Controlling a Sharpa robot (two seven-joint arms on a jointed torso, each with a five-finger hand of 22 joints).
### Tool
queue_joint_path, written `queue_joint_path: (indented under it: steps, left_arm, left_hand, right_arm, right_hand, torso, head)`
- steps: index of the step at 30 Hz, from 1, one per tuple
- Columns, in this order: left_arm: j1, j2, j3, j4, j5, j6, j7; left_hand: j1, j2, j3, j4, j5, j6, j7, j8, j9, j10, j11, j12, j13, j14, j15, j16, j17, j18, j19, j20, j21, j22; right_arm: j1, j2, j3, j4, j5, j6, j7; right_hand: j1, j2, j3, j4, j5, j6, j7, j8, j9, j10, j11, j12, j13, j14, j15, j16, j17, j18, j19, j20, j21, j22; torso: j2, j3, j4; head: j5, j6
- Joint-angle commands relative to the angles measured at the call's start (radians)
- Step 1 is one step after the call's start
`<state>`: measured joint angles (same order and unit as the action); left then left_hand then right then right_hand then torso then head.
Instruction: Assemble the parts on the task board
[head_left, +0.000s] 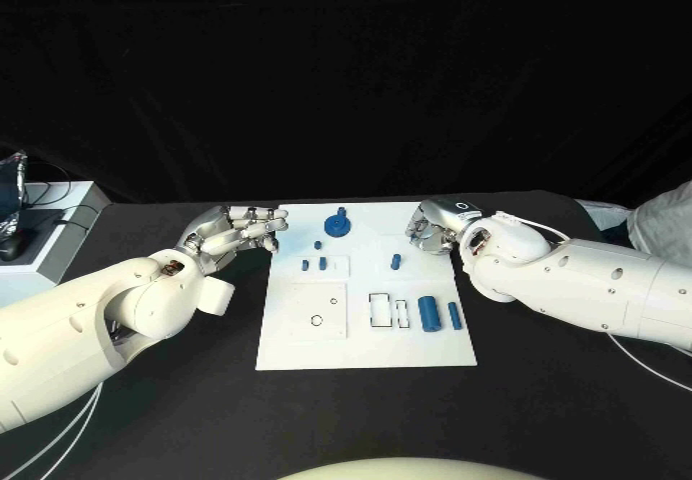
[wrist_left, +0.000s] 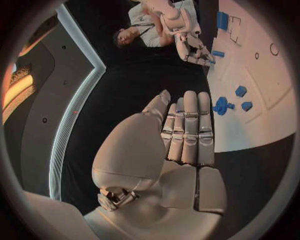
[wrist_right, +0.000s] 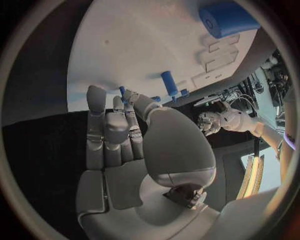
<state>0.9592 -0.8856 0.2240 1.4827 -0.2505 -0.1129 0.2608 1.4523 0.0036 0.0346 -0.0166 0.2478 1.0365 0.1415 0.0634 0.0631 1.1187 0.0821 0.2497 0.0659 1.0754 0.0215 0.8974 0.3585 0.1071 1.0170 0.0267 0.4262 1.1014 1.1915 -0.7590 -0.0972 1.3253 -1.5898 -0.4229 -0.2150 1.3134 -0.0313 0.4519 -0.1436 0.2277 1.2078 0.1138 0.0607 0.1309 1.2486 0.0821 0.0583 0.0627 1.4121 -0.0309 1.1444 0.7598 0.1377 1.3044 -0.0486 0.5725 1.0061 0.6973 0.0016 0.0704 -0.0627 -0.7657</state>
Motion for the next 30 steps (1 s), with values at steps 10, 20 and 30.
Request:
queue_joint_path:
  steps: [10,20,30]
  left_arm:
    - [-0.001,0.001,0.001,-0.017,-0.002,0.009,0.013]
    - [-0.002,0.01,0.001,-0.018,0.001,-0.004,0.017]
    - [-0.004,0.015,0.001,-0.004,0.006,-0.029,0.025]
  left_hand:
    - [0.005,-0.001,-0.004,-0.004,0.005,0.007,-0.001,0.003,0.001,-0.002,0.006,-0.005,-0.001,0.003,0.002,-0.006,0.002,-0.006,0.007,0.002,-0.007,0.003]
    - [0.005,-0.001,-0.004,-0.005,0.005,0.007,-0.001,0.003,0.001,-0.003,0.006,-0.006,0.0,0.003,0.002,-0.006,0.002,-0.006,0.007,0.002,-0.008,0.004]
    - [0.006,0.0,-0.004,-0.006,0.005,0.007,-0.001,0.003,0.001,-0.004,0.007,-0.006,0.0,0.004,0.002,-0.006,0.003,-0.005,0.008,0.002,-0.009,0.006]
  right_arm:
    - [0.032,-0.067,0.02,0.114,0.108,-0.104,0.04]
    - [0.024,-0.059,0.015,0.22,0.12,-0.06,0.044]
    - [-0.014,0.023,-0.007,0.267,0.001,-0.018,0.023]
  right_hand:
    - [0.008,0.004,0.003,0.006,-0.003,-0.001,0.0,0.004,-0.002,0.056,-0.034,0.0,-0.001,0.003,-0.007,-0.001,0.004,0.022,0.033,-0.002,-0.047,0.07]
    - [0.009,0.005,0.002,0.002,0.002,-0.002,0.001,0.006,-0.003,0.053,-0.034,0.002,0.0,0.003,-0.005,0.0,0.004,0.023,0.043,0.0,-0.096,0.114]
    - [0.007,0.007,0.003,-0.002,0.002,-0.002,0.001,0.005,-0.005,0.051,-0.032,0.001,-0.001,0.003,-0.005,-0.002,-0.003,0.024,0.061,0.0,-0.145,0.16]
  torso:
    - [-0.001,-0.001,-0.0028]
    - [-0.001,-0.002,-0.0026]
    - [-0.009,-0.007,-0.0021]
  head:
    - [0.005,-0.002]
    - [0.042,0.001]
    - [0.082,-0.014]
